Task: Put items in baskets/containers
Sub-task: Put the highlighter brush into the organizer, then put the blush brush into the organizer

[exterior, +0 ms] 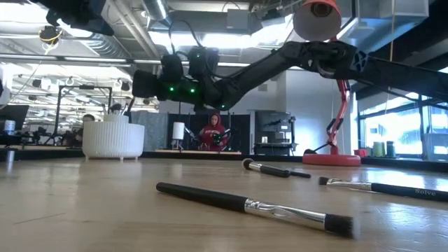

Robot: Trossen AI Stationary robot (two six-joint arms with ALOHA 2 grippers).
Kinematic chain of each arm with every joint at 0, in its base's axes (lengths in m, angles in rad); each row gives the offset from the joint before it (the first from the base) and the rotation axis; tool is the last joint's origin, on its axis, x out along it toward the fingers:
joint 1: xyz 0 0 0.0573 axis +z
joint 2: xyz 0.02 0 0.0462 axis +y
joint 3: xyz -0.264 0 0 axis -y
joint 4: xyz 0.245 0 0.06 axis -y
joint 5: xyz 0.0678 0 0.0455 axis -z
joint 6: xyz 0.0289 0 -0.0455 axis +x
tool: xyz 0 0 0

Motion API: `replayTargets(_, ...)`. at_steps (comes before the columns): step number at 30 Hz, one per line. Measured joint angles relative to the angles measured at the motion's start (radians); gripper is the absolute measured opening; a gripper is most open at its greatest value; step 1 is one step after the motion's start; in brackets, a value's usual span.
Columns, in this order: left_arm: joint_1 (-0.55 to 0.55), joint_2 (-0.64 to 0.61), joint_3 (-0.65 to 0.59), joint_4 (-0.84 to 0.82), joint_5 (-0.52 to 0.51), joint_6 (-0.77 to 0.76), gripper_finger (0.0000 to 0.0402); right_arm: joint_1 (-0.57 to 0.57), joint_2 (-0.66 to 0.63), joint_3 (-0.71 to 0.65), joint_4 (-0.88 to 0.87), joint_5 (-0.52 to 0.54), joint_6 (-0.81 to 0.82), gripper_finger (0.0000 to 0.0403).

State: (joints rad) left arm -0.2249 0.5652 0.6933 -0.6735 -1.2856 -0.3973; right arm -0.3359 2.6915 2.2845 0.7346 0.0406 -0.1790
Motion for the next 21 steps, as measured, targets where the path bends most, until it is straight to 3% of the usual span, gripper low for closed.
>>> replayTargets(8,0.000,0.000,0.000,0.000,-0.004,0.000,0.0006,-0.001,-0.002,0.020,-0.042,0.000,0.022,0.0118)
replayTargets(13,0.000,0.000,0.000,-0.028,0.005,-0.001,0.0014,0.009,-0.041,0.042,-0.237,0.056,0.040,0.0180)
replayTargets(21,0.000,0.000,0.000,-0.066,0.020,-0.010,0.0030,0.046,-0.283,0.048,-0.762,0.126,-0.069,0.0180)
